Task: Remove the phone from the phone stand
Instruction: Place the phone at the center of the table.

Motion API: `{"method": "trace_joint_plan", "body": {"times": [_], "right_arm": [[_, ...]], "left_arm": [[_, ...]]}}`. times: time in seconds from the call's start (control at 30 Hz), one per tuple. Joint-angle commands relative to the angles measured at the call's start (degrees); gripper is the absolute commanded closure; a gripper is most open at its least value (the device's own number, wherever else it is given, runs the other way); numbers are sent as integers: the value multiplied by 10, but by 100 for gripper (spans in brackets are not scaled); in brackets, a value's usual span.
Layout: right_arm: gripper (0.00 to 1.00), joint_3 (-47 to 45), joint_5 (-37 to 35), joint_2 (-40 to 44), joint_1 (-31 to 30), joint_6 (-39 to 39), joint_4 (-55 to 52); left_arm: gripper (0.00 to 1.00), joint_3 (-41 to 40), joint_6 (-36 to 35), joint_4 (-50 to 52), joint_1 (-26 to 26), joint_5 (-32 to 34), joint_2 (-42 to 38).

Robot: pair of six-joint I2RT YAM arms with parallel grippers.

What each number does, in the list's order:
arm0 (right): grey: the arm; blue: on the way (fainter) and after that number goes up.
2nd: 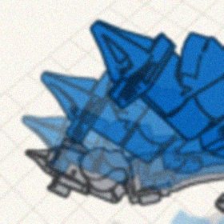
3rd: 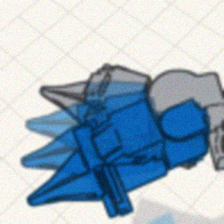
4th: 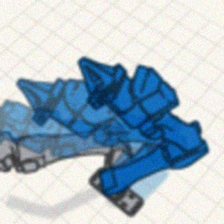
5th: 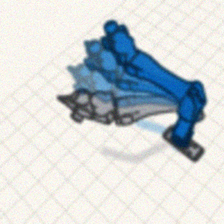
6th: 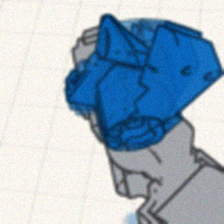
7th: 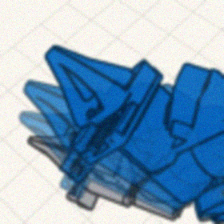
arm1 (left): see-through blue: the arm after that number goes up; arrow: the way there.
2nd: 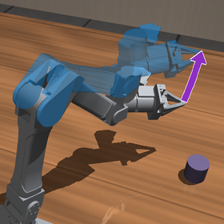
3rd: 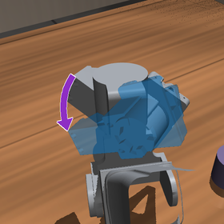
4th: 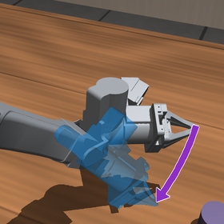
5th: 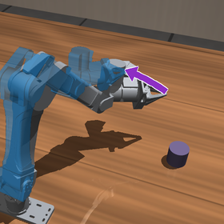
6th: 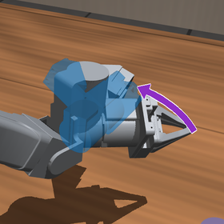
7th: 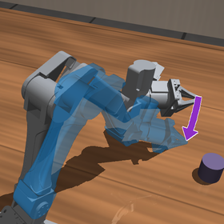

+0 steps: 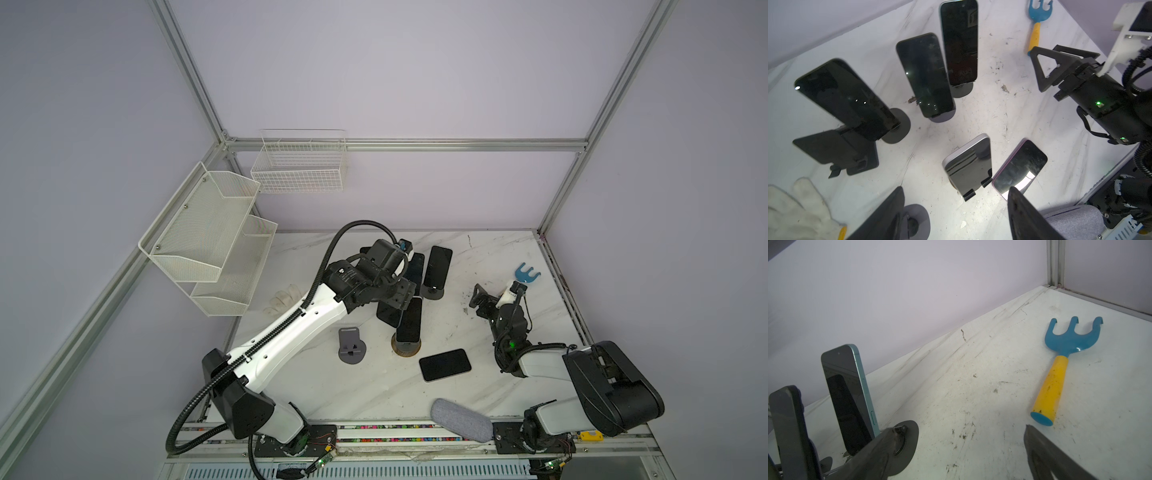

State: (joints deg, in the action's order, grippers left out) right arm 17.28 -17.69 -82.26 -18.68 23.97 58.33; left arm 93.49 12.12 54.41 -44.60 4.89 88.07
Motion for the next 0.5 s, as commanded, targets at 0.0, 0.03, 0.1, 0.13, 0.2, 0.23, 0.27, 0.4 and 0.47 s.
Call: {"method": "trace_joint_plan", "body": {"times": [0.0, 0.03, 0.1, 0.13, 0.2, 0.23, 0.27, 0.4, 0.47], "right_arm": [[3, -3, -29, 16, -2, 17, -5], [3, -6, -33, 19, -2, 19, -4], [3, -10, -39, 25, -2, 21, -4], [3, -12, -42, 28, -2, 24, -2], [3, -16, -45, 30, -1, 27, 1], [3, -15, -45, 28, -2, 28, 2], [3, -13, -46, 27, -2, 28, 2], [3, -14, -49, 27, -2, 30, 1], [3, -18, -56, 32, -1, 35, 2]], "left_arm": [[33, 91, -43, -37, -21, -31, 36], [33, 104, -44, -37, -25, -39, 50], [33, 124, -53, -37, -34, -51, 75], [33, 133, -56, -39, -38, -55, 88], [34, 154, -67, -38, -47, -61, 115], [33, 162, -71, -40, -52, -63, 126], [34, 171, -74, -41, -56, -69, 139], [34, 196, -82, -48, -67, -88, 181], [34, 209, -83, -50, -69, -96, 201]]}}
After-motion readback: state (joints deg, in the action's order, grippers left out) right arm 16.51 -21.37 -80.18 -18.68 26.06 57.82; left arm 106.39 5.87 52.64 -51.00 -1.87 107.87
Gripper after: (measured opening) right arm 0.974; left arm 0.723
